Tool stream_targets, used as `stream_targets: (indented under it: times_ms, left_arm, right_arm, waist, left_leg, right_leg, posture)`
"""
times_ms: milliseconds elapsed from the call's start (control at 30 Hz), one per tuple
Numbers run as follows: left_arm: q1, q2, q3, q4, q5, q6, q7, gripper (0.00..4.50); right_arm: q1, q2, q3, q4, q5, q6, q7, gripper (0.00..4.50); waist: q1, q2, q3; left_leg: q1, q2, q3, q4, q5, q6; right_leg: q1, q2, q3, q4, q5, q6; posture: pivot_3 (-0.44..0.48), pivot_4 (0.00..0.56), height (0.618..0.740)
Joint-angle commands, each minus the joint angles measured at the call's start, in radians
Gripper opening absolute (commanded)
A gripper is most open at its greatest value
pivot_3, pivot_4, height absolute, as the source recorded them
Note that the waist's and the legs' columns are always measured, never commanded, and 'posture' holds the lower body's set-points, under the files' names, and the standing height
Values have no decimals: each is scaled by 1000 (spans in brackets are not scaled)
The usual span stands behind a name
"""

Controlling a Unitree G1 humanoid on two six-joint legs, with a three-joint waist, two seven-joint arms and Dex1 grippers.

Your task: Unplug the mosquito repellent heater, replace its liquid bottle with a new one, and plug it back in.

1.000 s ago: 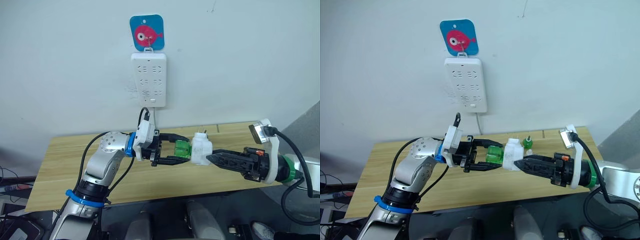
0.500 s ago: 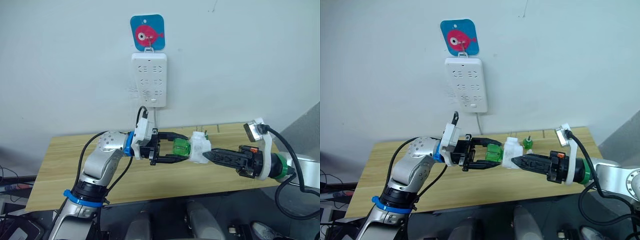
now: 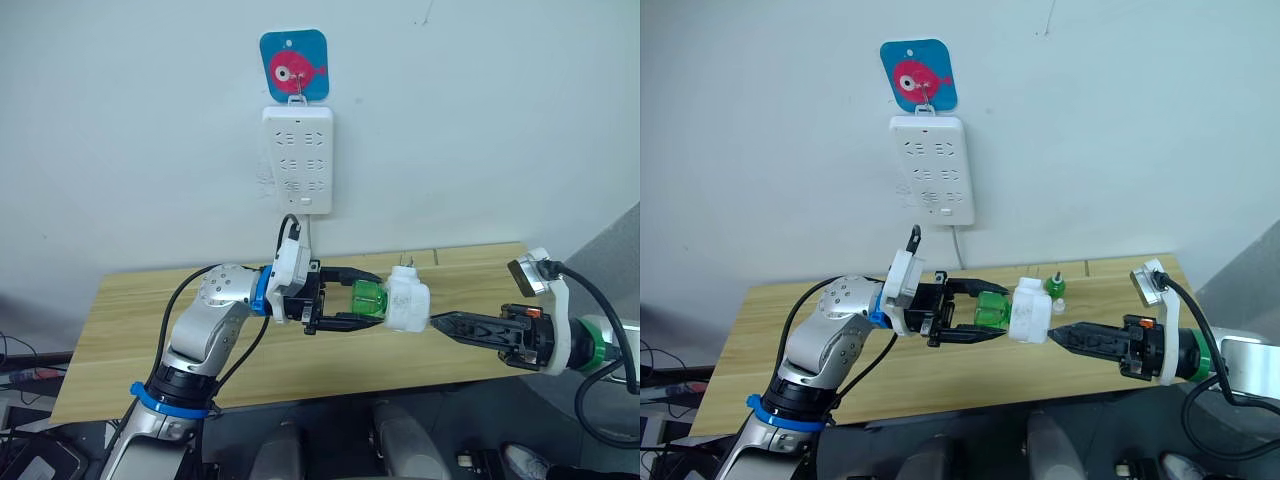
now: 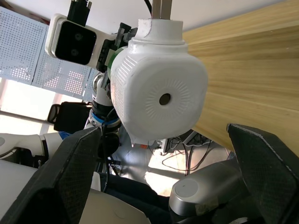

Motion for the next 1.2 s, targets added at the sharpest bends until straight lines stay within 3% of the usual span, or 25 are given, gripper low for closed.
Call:
stream_targets:
  times_ms: [33, 267, 533, 867, 967, 1067, 1200]
  left_arm:
    - [-1, -8, 5, -56, -40, 15, 14, 2344]
    - [-3, -9, 0, -69, -50, 37, 24, 2344]
    - [17, 1, -9, -68, -31, 28, 8, 2344]
    - [24, -4, -29, -59, -19, -8, -9, 2344]
    - [29, -8, -31, -59, -13, -18, -4, 2344]
    - [32, -11, -33, -58, -6, -28, 3, 2344]
    - [34, -19, -31, -52, 13, -47, 25, 2344]
  right_arm:
    - [-7, 28, -1, 0, 21, -15, 10, 4500]
    - [-63, 121, 28, -3, 28, -24, 31, 4500]
    - [-84, 115, 19, -43, 28, -18, 53, 4500]
    - [-151, 125, 98, -43, 28, -25, -14, 4500]
    - [-164, 123, 104, -36, 28, -20, -15, 3940]
    - [-167, 120, 106, -33, 28, -18, -13, 3015]
    - [-169, 116, 106, -32, 28, -17, -11, 2981]
  waist:
    - [0, 0, 0]
    - [0, 0, -1]
    - [1, 0, -1]
    - [0, 0, -1]
    - [1, 0, -1]
    - [0, 0, -1]
    - [1, 0, -1]
  left_leg:
    - [0, 0, 0, 0, 0, 0]
    - [0, 0, 0, 0, 0, 0]
    - [0, 0, -1, 0, 0, 0]
    - [0, 0, 0, 0, 0, 0]
    - [0, 0, -1, 0, 0, 0]
    - [0, 0, -1, 0, 0, 0]
    - [0, 0, -1, 0, 0, 0]
  right_leg:
    - [0, 0, 0, 0, 0, 0]
    - [0, 0, 1, 0, 0, 0]
    - [0, 0, 0, 0, 1, -1]
    - [0, 0, 0, 0, 0, 0]
    - [0, 0, 0, 0, 1, -1]
    - [0, 0, 0, 0, 1, -1]
    - [0, 0, 0, 0, 0, 0]
  posture:
    - [-187, 152, 733]
    - [-176, 147, 733]
    - [-178, 149, 733]
    - [-177, 150, 733]
    - [-174, 150, 733]
    - [-174, 150, 733]
    - [-174, 150, 733]
